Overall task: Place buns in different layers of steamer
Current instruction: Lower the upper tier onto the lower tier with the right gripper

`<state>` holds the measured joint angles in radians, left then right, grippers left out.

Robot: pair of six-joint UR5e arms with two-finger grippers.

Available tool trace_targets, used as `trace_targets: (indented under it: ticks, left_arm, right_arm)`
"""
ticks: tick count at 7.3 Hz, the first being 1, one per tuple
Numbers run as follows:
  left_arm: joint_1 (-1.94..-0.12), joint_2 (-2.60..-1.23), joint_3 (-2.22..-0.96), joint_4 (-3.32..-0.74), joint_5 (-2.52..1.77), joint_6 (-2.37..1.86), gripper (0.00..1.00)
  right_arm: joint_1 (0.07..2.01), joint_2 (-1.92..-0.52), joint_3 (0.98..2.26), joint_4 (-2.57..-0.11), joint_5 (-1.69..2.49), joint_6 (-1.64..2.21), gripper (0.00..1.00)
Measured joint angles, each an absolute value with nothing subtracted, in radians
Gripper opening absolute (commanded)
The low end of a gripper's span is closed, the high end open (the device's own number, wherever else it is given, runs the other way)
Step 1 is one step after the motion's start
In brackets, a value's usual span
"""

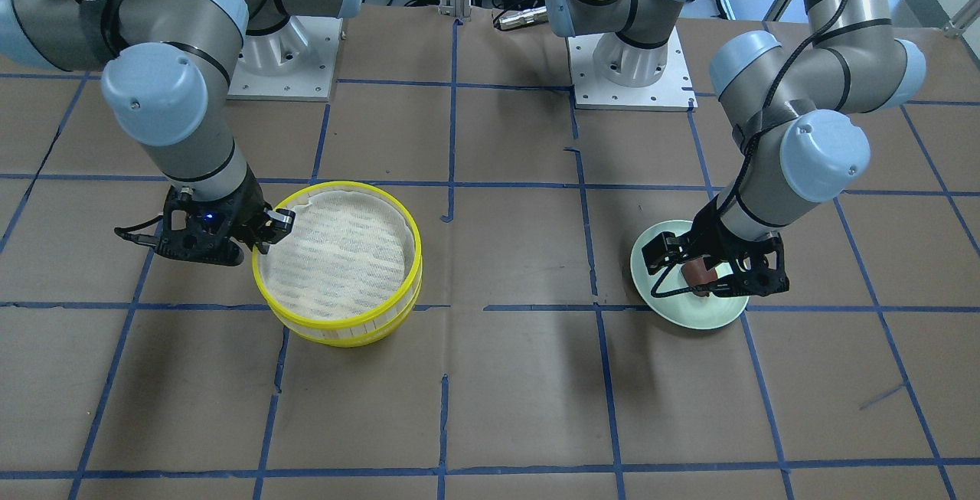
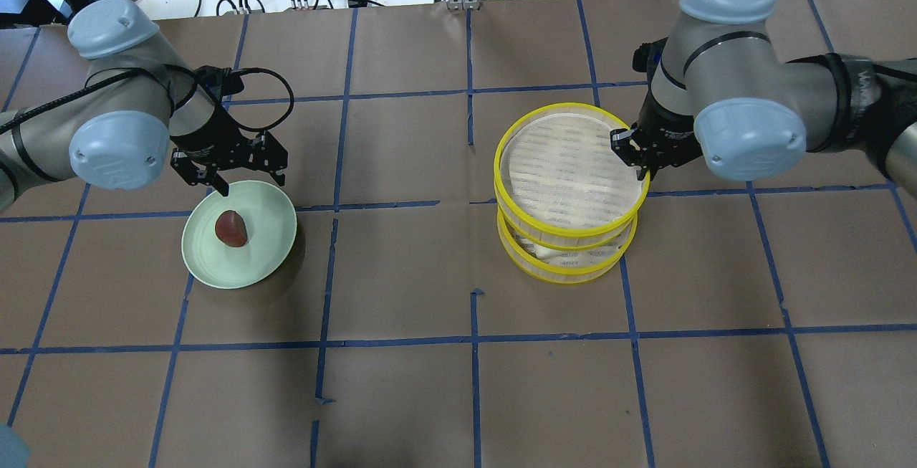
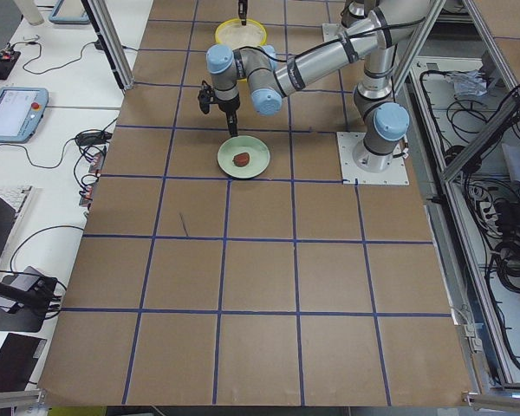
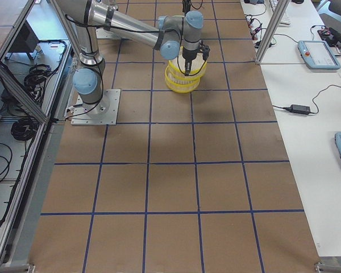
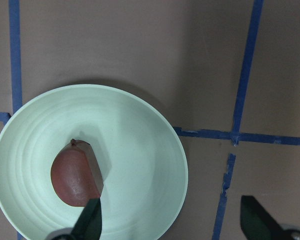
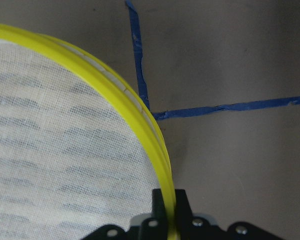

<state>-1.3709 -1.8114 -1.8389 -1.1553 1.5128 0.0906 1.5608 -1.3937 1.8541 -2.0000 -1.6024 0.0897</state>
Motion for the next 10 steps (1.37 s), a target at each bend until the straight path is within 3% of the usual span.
trace_targets:
  ticks: [10]
  left_arm:
    - [-1.37,-1.822,-1.838,-1.134,1.508,0.092,0.97]
  right_arm:
    - [1.54,-1.395,1.915,-2.027,-1.62,0.035,0.05]
